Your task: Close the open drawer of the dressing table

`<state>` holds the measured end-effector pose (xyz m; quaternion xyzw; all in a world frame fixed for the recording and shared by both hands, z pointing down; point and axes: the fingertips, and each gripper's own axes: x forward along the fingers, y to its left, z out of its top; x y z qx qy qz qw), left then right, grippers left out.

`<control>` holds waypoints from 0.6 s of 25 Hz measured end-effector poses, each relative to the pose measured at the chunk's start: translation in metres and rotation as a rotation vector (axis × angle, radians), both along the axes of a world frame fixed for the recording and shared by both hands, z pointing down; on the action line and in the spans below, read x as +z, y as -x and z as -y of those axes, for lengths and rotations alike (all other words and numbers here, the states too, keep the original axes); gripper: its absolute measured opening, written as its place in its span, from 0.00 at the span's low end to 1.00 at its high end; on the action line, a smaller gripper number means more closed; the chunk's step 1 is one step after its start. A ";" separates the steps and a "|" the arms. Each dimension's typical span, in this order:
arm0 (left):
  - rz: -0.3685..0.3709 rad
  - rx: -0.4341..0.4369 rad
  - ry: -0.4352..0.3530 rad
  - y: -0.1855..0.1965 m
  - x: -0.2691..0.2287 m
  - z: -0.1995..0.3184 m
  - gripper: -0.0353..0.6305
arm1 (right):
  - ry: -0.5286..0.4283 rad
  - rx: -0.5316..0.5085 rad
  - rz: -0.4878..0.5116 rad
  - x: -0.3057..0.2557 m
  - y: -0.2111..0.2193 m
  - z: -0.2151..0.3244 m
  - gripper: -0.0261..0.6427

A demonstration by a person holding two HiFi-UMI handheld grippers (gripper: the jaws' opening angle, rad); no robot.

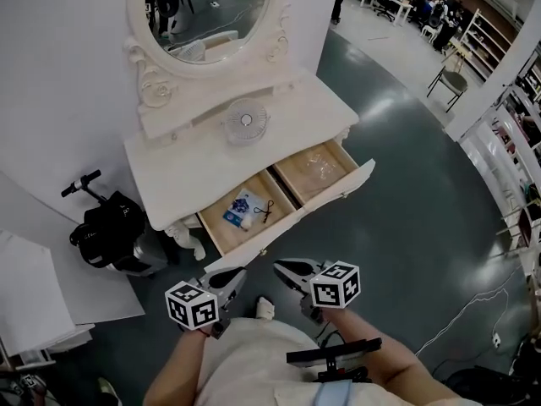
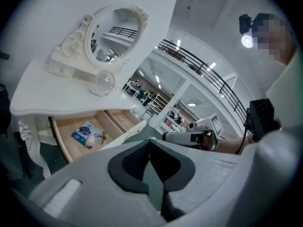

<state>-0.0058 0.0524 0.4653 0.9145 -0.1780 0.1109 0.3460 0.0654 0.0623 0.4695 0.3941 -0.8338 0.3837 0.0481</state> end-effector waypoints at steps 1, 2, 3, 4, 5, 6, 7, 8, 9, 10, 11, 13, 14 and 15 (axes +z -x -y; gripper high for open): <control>0.004 -0.010 0.007 -0.001 0.005 0.001 0.07 | 0.001 -0.026 -0.004 0.004 0.001 0.001 0.07; 0.009 -0.020 0.013 -0.001 0.010 0.003 0.07 | 0.002 -0.053 -0.011 0.009 0.002 0.001 0.07; 0.014 -0.029 0.018 -0.001 0.015 0.005 0.07 | 0.001 -0.081 -0.025 0.014 0.004 0.002 0.06; 0.018 -0.038 0.022 -0.001 0.019 0.006 0.07 | -0.001 -0.108 -0.043 0.019 0.005 0.002 0.07; 0.020 -0.044 0.024 -0.002 0.022 0.008 0.07 | -0.002 -0.130 -0.060 0.024 0.006 0.003 0.06; 0.019 -0.049 0.024 -0.004 0.024 0.010 0.07 | 0.001 -0.144 -0.072 0.029 0.006 0.004 0.06; 0.016 -0.051 0.023 -0.006 0.025 0.012 0.07 | 0.005 -0.151 -0.079 0.034 0.006 0.006 0.07; 0.014 -0.050 0.019 -0.008 0.026 0.014 0.07 | 0.010 -0.151 -0.083 0.038 0.006 0.007 0.06; 0.013 -0.047 0.014 -0.011 0.026 0.015 0.07 | 0.013 -0.145 -0.085 0.041 0.005 0.009 0.06; 0.014 -0.044 0.008 -0.012 0.028 0.017 0.07 | 0.015 -0.134 -0.084 0.044 0.005 0.011 0.06; 0.019 -0.042 0.002 -0.013 0.030 0.019 0.07 | 0.016 -0.120 -0.081 0.047 0.005 0.014 0.06; 0.031 -0.040 -0.001 -0.014 0.036 0.024 0.07 | 0.016 -0.095 -0.077 0.051 0.006 0.018 0.07; 0.035 -0.039 0.001 -0.014 0.039 0.026 0.07 | 0.018 -0.087 -0.081 0.054 0.006 0.020 0.06; 0.039 -0.038 0.004 -0.014 0.042 0.027 0.07 | 0.022 -0.081 -0.088 0.058 0.007 0.021 0.07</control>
